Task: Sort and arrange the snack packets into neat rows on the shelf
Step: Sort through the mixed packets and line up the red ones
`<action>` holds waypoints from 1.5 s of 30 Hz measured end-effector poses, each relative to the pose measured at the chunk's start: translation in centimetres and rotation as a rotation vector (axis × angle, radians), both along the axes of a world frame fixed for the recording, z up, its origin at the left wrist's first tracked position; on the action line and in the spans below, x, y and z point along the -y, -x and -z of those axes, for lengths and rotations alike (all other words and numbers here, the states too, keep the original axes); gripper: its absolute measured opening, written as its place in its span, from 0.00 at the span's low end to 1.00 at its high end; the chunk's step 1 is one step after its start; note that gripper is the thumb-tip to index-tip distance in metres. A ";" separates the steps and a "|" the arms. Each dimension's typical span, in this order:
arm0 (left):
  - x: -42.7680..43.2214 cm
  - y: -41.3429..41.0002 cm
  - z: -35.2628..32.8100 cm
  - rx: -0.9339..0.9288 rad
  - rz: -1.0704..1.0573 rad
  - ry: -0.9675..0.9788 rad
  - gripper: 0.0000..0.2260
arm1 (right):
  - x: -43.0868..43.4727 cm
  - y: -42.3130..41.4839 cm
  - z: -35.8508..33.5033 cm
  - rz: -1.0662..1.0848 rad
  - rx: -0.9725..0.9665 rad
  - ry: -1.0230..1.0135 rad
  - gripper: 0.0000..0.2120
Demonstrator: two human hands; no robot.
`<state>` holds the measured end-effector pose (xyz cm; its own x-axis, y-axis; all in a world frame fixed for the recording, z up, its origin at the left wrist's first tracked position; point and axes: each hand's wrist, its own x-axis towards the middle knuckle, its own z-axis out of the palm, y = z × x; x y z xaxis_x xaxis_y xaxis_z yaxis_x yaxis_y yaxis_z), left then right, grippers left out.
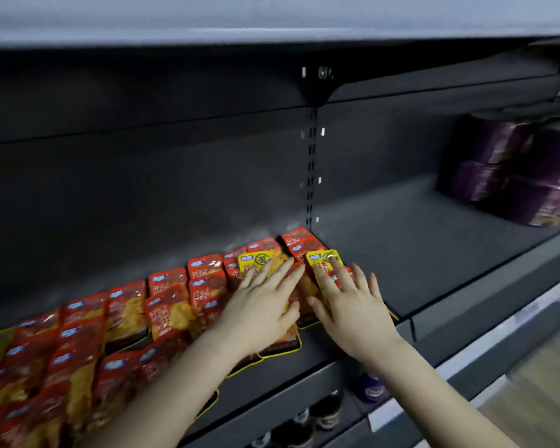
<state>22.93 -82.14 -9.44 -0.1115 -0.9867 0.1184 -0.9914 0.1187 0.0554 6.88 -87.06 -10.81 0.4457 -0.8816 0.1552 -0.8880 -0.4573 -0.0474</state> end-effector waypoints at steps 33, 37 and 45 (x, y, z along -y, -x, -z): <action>9.1 3.4 1.7 -0.180 -0.110 -0.009 0.24 | 6.5 2.0 3.4 -0.051 0.074 -0.070 0.26; 9.4 3.1 1.6 -0.542 -0.099 0.034 0.23 | 6.1 1.7 2.3 -0.076 0.101 -0.128 0.35; 9.2 2.8 0.2 -0.888 -0.122 0.212 0.24 | 5.8 1.2 0.5 -0.126 0.115 -0.102 0.38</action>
